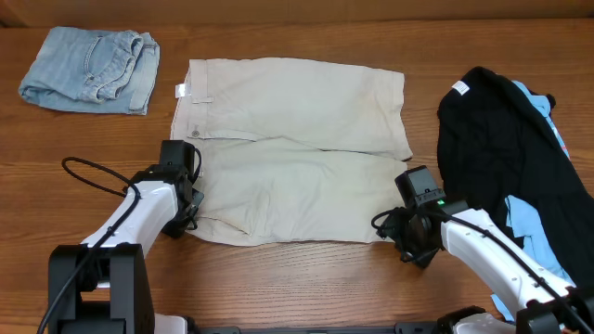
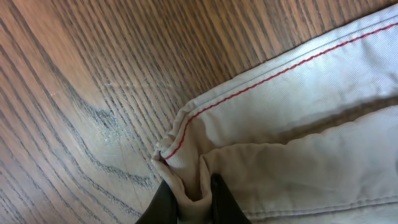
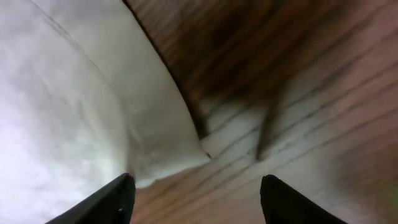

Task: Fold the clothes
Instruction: 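Grasp the bottom hem corners with the left and right grippers, then lift the hems and fold them up toward the waistband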

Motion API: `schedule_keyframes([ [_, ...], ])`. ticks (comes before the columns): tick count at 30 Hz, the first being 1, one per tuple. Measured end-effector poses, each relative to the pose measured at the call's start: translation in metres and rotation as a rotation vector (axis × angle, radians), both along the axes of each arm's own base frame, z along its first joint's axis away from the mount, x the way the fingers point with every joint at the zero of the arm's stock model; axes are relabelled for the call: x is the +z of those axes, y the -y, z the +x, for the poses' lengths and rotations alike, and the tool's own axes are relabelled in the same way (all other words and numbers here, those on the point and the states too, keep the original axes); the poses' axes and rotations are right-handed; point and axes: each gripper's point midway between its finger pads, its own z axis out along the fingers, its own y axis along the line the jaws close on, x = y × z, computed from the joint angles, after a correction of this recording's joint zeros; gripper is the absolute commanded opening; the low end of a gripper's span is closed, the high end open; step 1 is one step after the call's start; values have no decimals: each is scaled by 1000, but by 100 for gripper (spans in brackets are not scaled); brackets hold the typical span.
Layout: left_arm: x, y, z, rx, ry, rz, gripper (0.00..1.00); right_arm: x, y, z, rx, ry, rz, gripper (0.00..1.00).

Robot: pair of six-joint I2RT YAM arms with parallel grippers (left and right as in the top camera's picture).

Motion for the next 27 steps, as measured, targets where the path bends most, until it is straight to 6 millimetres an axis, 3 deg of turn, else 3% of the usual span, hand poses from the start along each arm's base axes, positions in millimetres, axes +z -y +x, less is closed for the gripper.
schedule_keyframes([
  [4, 0, 0, 0, 0, 0, 0, 4, -5, -2, 7, 10, 15, 3, 60],
  [8, 0, 0, 0, 0, 0, 0, 4, -13, -2, 7, 22, -4, -5, 46],
  [11, 0, 0, 0, 0, 0, 0, 4, -14, -1, 7, 28, -10, -10, 20],
  [14, 0, 0, 0, -13, -4, 1, 4, -15, -2, 10, 31, -1, -6, 4],
  [22, 1, -1, 1, -175, -52, 18, 4, -9, 8, 13, 4, -19, -5, 4],
  [27, 13, 5, -7, -281, -167, -20, 4, 23, 20, 39, -16, 30, 12, 4],
])
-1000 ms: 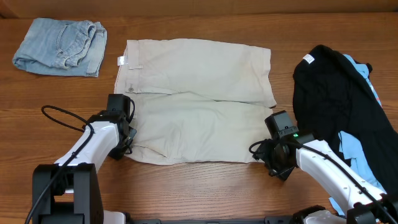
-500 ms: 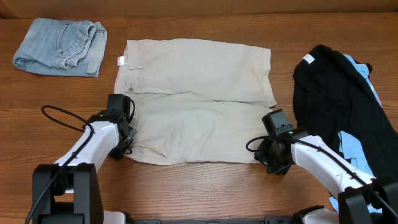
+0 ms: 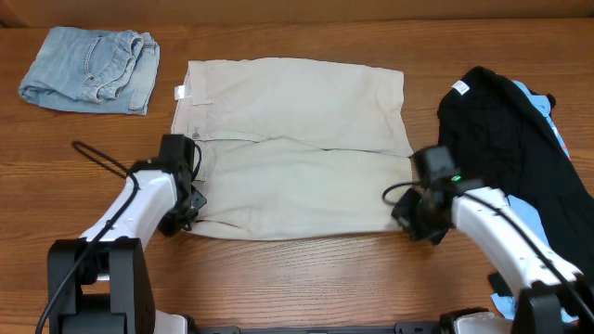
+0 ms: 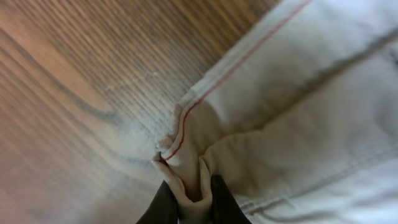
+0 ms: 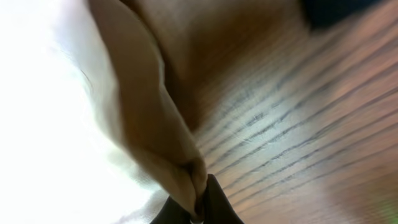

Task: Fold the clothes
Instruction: 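Lift the hems and fold them up toward the waistband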

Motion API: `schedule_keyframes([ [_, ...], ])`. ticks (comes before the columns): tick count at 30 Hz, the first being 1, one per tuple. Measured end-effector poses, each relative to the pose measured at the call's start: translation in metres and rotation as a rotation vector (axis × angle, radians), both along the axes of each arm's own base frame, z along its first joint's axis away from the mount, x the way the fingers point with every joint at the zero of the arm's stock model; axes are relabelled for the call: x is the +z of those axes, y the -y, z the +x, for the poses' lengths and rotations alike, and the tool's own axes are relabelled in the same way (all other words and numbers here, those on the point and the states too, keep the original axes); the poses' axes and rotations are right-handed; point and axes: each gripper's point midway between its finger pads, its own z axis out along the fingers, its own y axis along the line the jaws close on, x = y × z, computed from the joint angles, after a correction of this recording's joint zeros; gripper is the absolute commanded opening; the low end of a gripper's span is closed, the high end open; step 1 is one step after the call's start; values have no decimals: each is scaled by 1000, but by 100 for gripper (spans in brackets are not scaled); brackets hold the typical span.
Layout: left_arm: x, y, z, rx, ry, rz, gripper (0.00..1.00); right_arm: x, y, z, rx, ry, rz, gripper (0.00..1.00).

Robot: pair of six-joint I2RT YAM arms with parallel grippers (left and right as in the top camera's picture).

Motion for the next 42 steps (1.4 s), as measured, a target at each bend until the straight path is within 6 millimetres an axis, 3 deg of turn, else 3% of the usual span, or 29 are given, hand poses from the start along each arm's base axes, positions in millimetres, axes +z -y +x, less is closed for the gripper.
schedule_keyframes([
  [4, 36, 5, 17, -77, -13, -28, 4, 48, 7, 28, 18, 115, 26, 4],
  [9, 105, 8, 49, -145, 63, -42, 4, 118, 9, 50, 82, 258, 33, 4],
  [14, 166, 9, 51, -188, 131, -36, 4, 160, 9, 53, 125, 318, 27, 4],
  [17, 184, 9, 43, -196, 142, -36, 4, 172, 10, 48, 145, 326, 23, 4],
  [23, 202, 10, 24, -213, 162, -39, 4, 189, 11, 31, 173, 351, 20, 4],
  [29, 225, 11, 10, -233, 235, -33, 4, 224, 12, 27, 198, 468, 14, 4],
  [32, 225, 11, 8, -241, 230, -32, 4, 224, 11, 28, 215, 472, 12, 4],
  [36, 210, 11, 8, -243, 200, -33, 4, 209, 8, 45, 253, 431, 8, 4],
  [42, 159, 8, 20, -236, 169, -21, 4, 174, -1, 88, 309, 389, -3, 4],
])
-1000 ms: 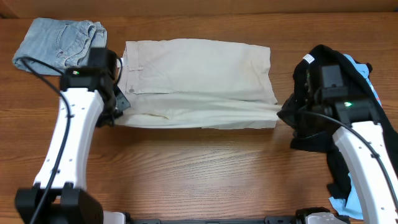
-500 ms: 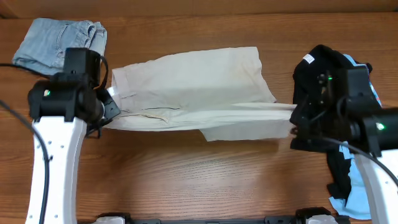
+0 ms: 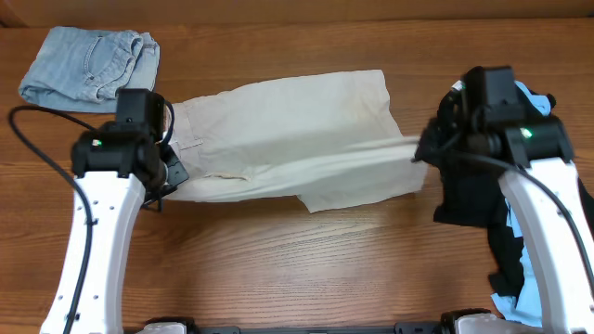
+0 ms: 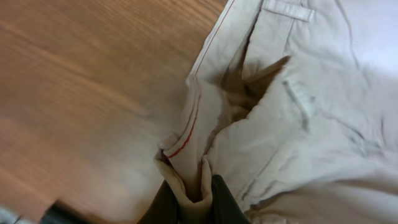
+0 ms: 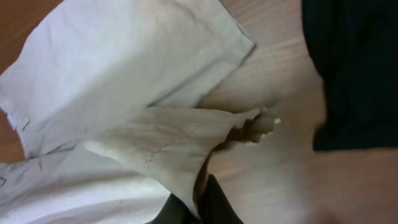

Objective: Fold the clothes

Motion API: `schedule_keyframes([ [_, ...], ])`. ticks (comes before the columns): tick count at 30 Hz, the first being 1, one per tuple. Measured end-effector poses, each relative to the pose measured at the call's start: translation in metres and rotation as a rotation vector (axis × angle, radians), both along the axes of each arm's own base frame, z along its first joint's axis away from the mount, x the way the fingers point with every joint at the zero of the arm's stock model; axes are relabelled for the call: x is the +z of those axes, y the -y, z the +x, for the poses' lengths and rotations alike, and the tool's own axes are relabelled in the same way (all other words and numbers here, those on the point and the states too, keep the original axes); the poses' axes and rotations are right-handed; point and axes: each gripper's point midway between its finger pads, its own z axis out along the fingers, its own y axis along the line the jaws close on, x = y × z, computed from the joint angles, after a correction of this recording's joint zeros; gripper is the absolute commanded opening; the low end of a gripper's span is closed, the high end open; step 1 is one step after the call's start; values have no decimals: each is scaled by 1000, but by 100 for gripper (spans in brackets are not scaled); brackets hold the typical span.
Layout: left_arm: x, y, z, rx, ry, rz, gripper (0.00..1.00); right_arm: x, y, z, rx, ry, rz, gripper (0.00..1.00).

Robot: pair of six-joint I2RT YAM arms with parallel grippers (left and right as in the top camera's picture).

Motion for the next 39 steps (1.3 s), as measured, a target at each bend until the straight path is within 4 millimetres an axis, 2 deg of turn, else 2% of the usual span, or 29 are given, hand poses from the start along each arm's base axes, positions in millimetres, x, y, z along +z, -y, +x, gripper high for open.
schedule_keyframes([
  [5, -32, -10, 35, 37, 102, -4, 4, -21, -8, 45, 29, 52, -1, 4],
  [11, -51, -23, 91, 68, 248, -16, 4, -31, -18, 91, 57, 161, 2, 4],
  [15, -59, -24, 126, 65, 336, -19, 4, -37, -20, 114, 60, 211, -1, 4],
  [19, -63, -25, 149, 62, 404, -20, 4, -43, -21, 132, 61, 253, -7, 4],
  [24, -65, -27, 175, 60, 490, -16, 5, -59, -22, 151, 58, 274, -15, 4],
  [29, -72, -28, 197, 58, 550, -14, 15, -79, -22, 164, 53, 271, -23, 4],
  [30, -75, -29, 199, 59, 555, -14, 19, -81, -22, 167, 52, 275, -24, 4],
  [31, -77, -29, 202, 58, 559, -13, 30, -84, -22, 169, 52, 276, -26, 5],
  [32, -79, -29, 204, 59, 563, -13, 42, -86, -22, 171, 49, 278, -27, 14],
  [33, -81, -30, 207, 56, 571, -9, 60, -89, -21, 173, 46, 278, -31, 26],
  [34, -82, -31, 210, 60, 581, -5, 80, -91, -20, 176, 43, 285, -34, 43],
  [35, -83, -33, 213, 65, 590, -3, 100, -93, -18, 180, 33, 293, -43, 78],
  [36, -84, -35, 214, 68, 595, -1, 100, -94, -16, 182, 31, 300, -49, 94],
  [37, -85, -37, 215, 69, 599, 1, 100, -96, -13, 185, 21, 305, -54, 100],
  [39, -85, -38, 218, 57, 608, -2, 100, -99, -8, 188, 9, 305, -66, 100],
])
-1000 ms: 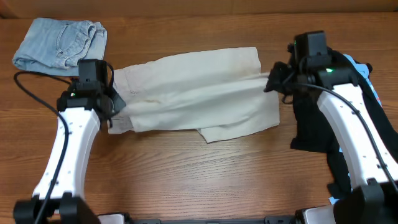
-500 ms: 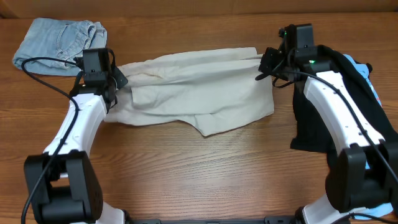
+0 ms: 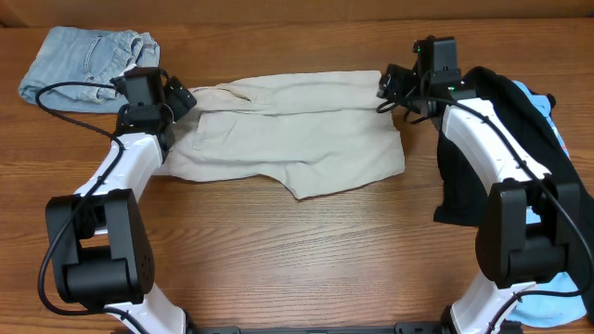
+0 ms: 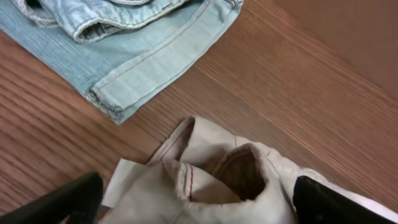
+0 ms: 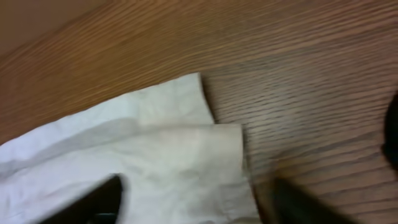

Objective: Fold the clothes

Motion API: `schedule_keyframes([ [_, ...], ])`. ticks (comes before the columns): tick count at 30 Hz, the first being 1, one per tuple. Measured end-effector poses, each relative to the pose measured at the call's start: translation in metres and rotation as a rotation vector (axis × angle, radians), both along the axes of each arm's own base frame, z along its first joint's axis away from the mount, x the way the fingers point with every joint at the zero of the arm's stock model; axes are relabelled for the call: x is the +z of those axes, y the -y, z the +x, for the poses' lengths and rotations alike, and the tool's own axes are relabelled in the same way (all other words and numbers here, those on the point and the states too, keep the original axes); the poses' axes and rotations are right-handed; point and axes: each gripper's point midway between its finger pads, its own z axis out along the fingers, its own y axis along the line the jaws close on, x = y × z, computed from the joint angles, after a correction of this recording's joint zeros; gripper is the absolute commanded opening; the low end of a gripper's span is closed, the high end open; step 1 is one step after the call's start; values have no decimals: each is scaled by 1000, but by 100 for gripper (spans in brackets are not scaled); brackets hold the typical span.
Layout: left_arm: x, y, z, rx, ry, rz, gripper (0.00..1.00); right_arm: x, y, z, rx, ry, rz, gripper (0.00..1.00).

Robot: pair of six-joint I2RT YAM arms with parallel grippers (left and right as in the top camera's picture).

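Note:
The beige shorts (image 3: 288, 130) lie folded in half lengthwise across the far middle of the table. My left gripper (image 3: 178, 97) is open over their left end, where the waistband (image 4: 214, 180) with its red stitching lies between the spread fingers. My right gripper (image 3: 392, 90) is open over their far right corner, and the doubled leg hems (image 5: 205, 134) lie loose on the wood just ahead of it. Neither gripper holds any cloth.
A folded pair of light blue jeans (image 3: 91, 67) lies at the far left corner, its hem (image 4: 143, 68) close ahead of my left gripper. A heap of black cloth (image 3: 506, 139) over light blue cloth (image 3: 538, 227) lies along the right edge, beside my right arm.
Both grippers held the shorts' near edge lifted above the table; now that edge lies on the far edge, and both grippers are open at the far corners with the cloth released.
The shorts lay flat, my left gripper shut on the near waist corner and my right open at the near leg hem. Then the right shut on the hem. Both raised the near edge. Now the shorts lie folded in half and both grippers are open.

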Motion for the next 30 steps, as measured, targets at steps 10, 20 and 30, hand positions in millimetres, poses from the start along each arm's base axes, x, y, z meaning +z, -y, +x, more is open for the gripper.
schedule_keyframes([
  [10, 13, 17, -24, -142, -254, -37, 100, -12, -4, -16, 34, -82, 16, 100],
  [20, 17, 22, -65, -330, -496, 42, 100, -11, -22, -48, 145, -180, 34, 99],
  [30, -53, -3, -54, -445, -533, 53, 100, -16, -53, -67, 255, -224, 8, 97],
])
